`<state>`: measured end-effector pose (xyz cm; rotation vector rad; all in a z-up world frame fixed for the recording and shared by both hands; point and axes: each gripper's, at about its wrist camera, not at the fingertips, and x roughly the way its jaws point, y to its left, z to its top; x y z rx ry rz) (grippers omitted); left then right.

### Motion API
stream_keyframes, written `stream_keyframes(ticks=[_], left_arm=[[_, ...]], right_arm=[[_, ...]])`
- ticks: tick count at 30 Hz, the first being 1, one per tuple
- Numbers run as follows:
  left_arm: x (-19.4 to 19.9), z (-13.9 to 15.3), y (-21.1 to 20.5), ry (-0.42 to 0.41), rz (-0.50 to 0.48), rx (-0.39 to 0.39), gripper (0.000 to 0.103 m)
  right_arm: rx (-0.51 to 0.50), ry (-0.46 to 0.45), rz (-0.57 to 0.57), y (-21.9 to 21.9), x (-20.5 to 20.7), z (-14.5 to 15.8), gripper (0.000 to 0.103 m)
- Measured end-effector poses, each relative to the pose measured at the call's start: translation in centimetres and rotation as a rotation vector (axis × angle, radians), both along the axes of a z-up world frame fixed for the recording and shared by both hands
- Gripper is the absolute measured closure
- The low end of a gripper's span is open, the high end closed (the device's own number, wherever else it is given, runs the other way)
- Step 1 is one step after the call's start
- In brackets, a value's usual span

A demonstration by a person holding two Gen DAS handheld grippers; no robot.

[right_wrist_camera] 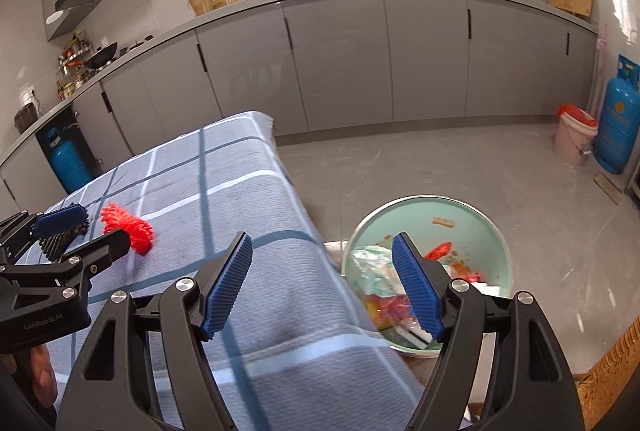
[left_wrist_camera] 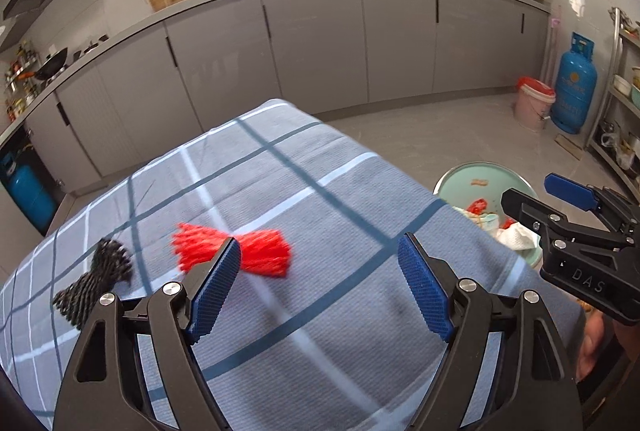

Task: Collect trash
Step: 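Move both tools back over the table toward the mesh nets, then grasp the black mesh net with the left gripper while the right gripper grasps the red mesh net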

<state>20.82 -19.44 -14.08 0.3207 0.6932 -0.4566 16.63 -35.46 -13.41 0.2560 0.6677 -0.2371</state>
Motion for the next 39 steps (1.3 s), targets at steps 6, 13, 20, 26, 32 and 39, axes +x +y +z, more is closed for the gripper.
stream_keyframes(ticks=[6, 13, 20, 26, 32, 39], left_arm=[[0.7, -0.4, 4.3, 0.000, 0.065, 0.000, 0.023], [2.2, -0.4, 11.1, -0.010, 0.186, 0.007, 0.023], [4.6, -0.1, 17.7, -0.024, 0.333, 0.007, 0.023], [7.0, -0.2, 21.8, -0.037, 0.418, 0.012, 0.021], [8.8, -1.6, 22.7, -0.011, 0.427, 0.018, 0.021], [9.8, -3.3, 22.4, 0.033, 0.405, 0.010, 0.021]], right_arm=[[-0.027, 0.013, 0.072, 3.8, 1.9, 0.2, 0.030], [-0.059, 0.023, 0.178, 8.3, 4.6, 0.2, 0.030], [-0.093, 0.037, 0.289, 12.8, 7.9, 0.1, 0.029], [-0.121, 0.057, 0.362, 15.6, 10.3, -0.2, 0.023], [-0.142, 0.070, 0.388, 16.9, 11.9, -0.4, 0.022], [-0.138, 0.103, 0.378, 16.7, 13.5, -1.5, 0.022]])
